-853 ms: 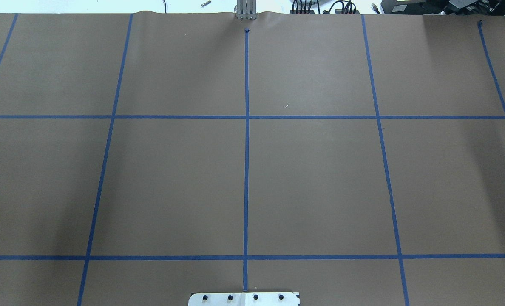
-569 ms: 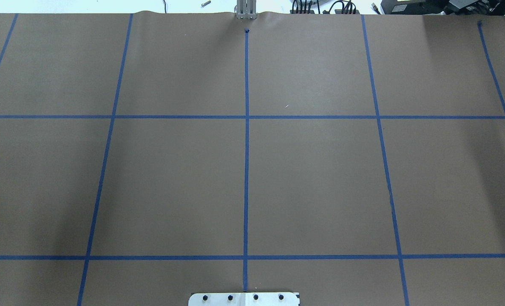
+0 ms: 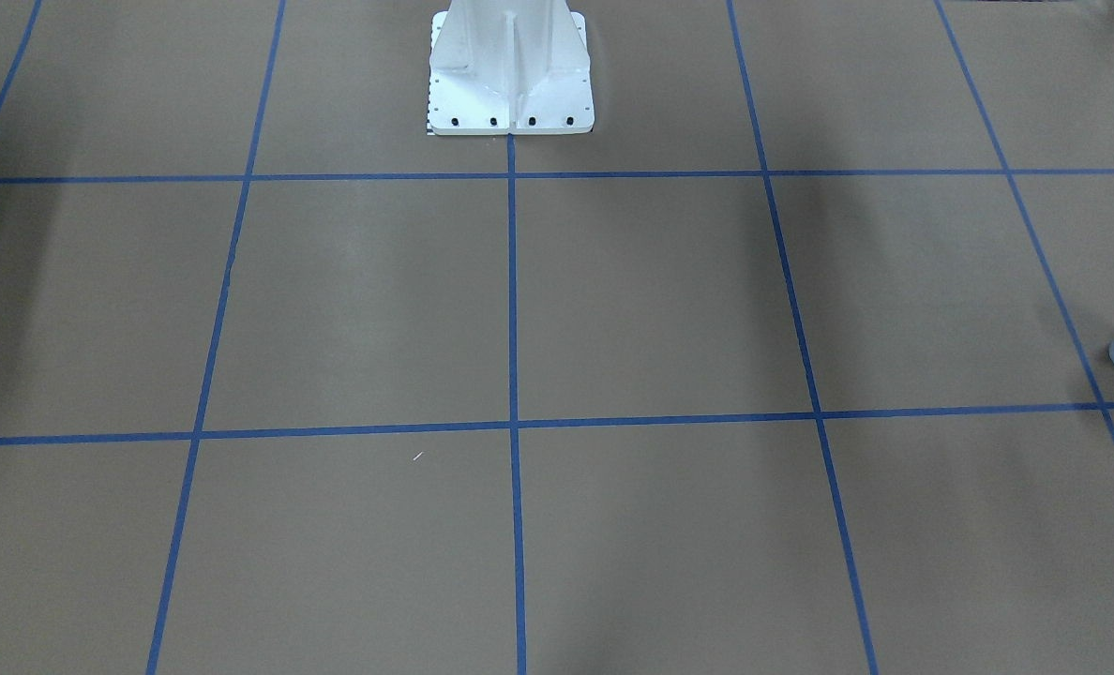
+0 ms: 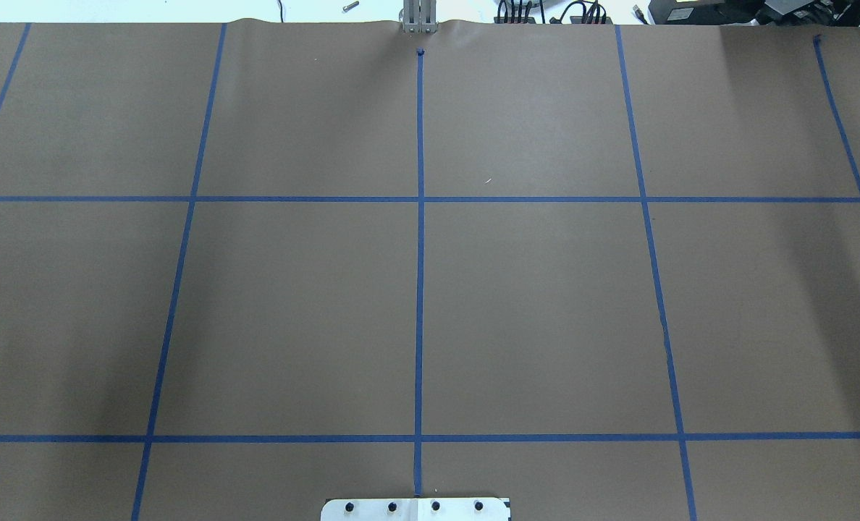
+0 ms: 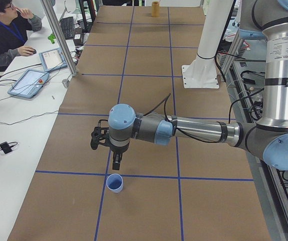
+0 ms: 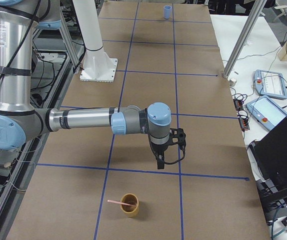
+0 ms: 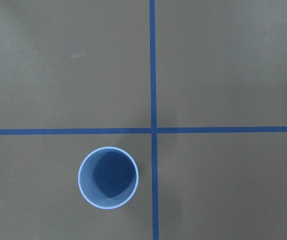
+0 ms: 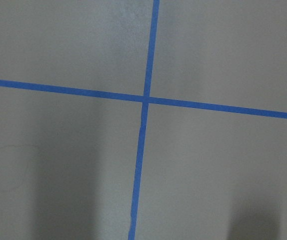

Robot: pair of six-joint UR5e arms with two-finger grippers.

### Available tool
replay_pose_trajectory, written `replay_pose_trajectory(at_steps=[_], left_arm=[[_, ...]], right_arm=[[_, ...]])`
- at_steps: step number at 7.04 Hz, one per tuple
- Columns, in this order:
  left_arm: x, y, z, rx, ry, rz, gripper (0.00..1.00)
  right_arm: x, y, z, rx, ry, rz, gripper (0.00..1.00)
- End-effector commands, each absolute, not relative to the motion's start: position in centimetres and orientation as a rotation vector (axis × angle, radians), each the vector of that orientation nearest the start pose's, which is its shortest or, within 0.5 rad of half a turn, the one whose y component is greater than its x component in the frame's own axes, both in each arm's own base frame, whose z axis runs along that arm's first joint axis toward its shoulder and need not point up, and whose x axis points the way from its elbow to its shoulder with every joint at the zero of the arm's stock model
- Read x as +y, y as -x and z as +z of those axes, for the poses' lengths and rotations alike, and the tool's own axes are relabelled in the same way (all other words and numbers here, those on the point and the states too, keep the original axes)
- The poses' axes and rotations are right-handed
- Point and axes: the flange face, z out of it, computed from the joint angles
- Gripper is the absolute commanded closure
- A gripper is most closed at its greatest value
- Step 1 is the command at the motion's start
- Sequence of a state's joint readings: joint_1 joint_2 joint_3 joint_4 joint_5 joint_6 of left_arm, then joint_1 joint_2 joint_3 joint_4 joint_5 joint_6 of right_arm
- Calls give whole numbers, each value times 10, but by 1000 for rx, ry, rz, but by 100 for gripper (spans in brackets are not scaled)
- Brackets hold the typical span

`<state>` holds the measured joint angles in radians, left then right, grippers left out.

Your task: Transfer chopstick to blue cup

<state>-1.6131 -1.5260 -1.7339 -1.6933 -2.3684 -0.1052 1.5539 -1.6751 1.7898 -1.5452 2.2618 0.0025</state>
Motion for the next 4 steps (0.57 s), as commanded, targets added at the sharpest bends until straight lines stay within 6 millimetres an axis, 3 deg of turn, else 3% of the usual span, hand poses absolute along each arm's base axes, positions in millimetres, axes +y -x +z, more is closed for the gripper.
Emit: replay_pose_trajectory(at_steps=[1,3,4], left_arm=[[-498,84,564,796,-369,24,2],[-504,84,553,795,-454,57,2],[-501,84,556,790,-469,74,2]], right_arm=[[-463,-62,587,-694,-167,-67,0],[-463,-62,586,-694,-205,-94,0],[-461,-61,596,-704,-223,-99,0]])
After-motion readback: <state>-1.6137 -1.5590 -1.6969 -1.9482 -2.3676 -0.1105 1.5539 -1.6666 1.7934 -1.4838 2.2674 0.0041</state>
